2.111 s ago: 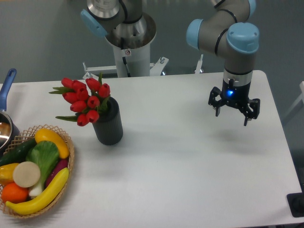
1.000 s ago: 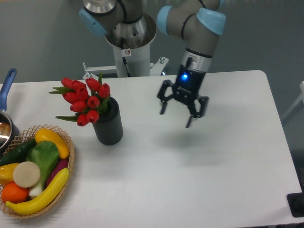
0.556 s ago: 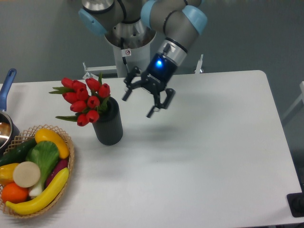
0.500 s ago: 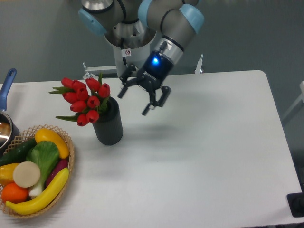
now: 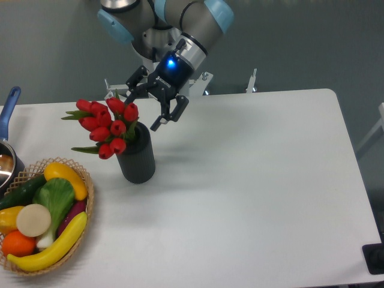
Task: Pick up the flowers from the vase
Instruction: 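Lower the gripper around the tulip stems and close it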
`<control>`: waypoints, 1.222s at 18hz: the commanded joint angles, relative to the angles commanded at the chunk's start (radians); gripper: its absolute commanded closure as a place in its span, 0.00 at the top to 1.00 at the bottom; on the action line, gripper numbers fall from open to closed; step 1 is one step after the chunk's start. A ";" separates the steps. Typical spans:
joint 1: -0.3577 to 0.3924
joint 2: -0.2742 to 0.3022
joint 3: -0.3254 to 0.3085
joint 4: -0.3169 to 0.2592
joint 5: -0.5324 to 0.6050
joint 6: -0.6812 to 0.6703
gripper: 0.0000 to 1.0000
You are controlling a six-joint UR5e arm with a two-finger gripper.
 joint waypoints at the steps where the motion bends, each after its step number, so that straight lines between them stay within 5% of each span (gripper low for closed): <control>1: -0.005 -0.003 0.003 0.000 0.002 0.000 1.00; 10: -0.074 -0.100 0.061 0.009 0.002 0.011 0.99; 12: -0.087 -0.118 0.078 0.009 0.002 0.012 0.77; 16: -0.092 -0.115 0.092 0.009 0.015 0.009 0.07; 17: -0.092 -0.109 0.092 0.009 0.034 0.009 0.00; 22: -0.092 -0.095 0.097 0.009 0.101 -0.002 0.00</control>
